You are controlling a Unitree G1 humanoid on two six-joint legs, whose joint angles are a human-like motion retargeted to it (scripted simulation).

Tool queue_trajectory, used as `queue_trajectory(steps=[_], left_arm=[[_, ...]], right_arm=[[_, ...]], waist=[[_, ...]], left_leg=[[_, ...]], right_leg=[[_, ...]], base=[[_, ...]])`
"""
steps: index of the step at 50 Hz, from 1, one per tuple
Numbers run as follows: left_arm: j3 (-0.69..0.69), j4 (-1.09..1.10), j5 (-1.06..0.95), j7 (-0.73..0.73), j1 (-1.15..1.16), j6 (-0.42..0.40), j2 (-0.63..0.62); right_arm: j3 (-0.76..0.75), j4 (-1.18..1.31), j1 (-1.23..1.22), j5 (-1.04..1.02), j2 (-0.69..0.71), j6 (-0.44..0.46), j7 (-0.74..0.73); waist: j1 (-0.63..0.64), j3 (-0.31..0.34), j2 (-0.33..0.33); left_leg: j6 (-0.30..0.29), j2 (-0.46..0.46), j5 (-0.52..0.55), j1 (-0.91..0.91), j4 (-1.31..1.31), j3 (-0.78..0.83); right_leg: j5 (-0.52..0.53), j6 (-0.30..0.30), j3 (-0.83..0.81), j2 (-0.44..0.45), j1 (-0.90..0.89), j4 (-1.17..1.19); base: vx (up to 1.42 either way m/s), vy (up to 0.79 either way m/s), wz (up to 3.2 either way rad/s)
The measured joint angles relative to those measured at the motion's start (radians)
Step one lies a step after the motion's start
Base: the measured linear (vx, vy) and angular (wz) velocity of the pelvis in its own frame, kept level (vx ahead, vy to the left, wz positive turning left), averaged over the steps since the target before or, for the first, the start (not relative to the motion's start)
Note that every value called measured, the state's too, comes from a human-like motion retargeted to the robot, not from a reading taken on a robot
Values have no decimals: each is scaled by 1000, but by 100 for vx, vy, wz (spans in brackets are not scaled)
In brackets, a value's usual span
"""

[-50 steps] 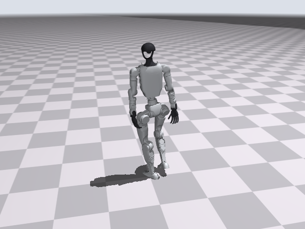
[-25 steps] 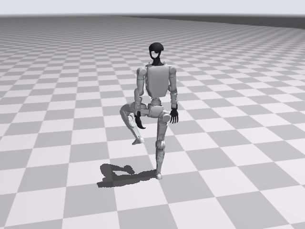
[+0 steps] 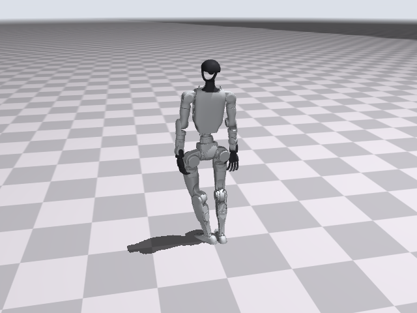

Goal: In place motions

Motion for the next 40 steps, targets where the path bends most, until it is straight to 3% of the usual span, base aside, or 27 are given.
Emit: queue_trajectory(steps=[2, 5, 9, 12, 14, 18, 24, 28, 33, 40], left_arm=[[0, -8, 0, -1, -38, 3, 11], [-26, -39, -6, 15, -128, 1, 32], [-118, -102, -29, 24, -214, -8, 41], [-93, -149, -57, 42, -243, -22, 25], [-85, -163, -95, 38, -249, -42, 24], [-70, -115, -90, 8, -252, -41, 41], [-115, 5, -40, 3, -234, -23, 36], [-98, 15, -4, 0, -197, -20, 15], [-49, -3, -15, -11, -143, -28, -8], [-6, 8, -23, 2, -67, -28, -26]], right_arm=[[-21, 15, 9, 24, -4, 13, -13], [-74, 27, 16, 98, -8, 15, -39], [-92, 32, 45, 159, -31, -1, 1], [-96, 8, 6, 79, -26, 43, -7], [-79, -26, -18, 36, -22, 20, -23], [-46, -97, -42, -19, -10, -78, -19], [-54, -109, -37, 15, -2, -73, -3], [-57, -65, -21, 43, -12, -45, 2], [-57, 8, 10, 46, -22, -9, -30], [-57, 57, 84, 36, -17, 26, -55]], waist=[[-61, 1, 26], [-73, 48, -1], [-7, 58, 0], [-4, 97, 30], [-19, 123, 39], [-74, 143, 58], [-183, 194, 129], [-211, 214, 135], [-176, 197, 74], [-84, 120, 45]], left_leg=[[-36, -8, 59, -2, -65, -223], [-48, -8, 79, 8, -74, -233], [-37, 12, 76, -15, -52, -301], [-44, 65, 79, -25, -48, -295], [-38, 80, 84, -23, -56, -275], [-24, 98, 94, -58, -56, -266], [-20, 163, 106, -122, -12, -347], [-21, 184, 99, -142, 29, -339], [-20, 140, 98, -92, -1, -287], [-42, 129, 103, -38, -69, -220]], right_leg=[[-7, 3, -49, 17, 16, -6], [-16, 16, -87, 0, 40, 15], [3, 10, -130, 0, -36, 190], [113, 75, -101, -43, -238, 542], [130, 93, -27, -30, -382, 785], [84, 38, -30, -62, -700, 1275], [44, -2, -114, -96, -1089, 1672], [33, -16, -132, -125, -1133, 1670], [32, -12, -77, -147, -958, 1510], [138, 70, -1, 3, -512, 909]], base=[[-1, -15, 146], [-17, -13, 88], [-4, -12, 27], [-25, -10, -38], [-25, -10, -66], [-19, -6, -26], [-11, -2, 52], [-3, -2, 25], [3, -2, -12], [14, -2, -31]])
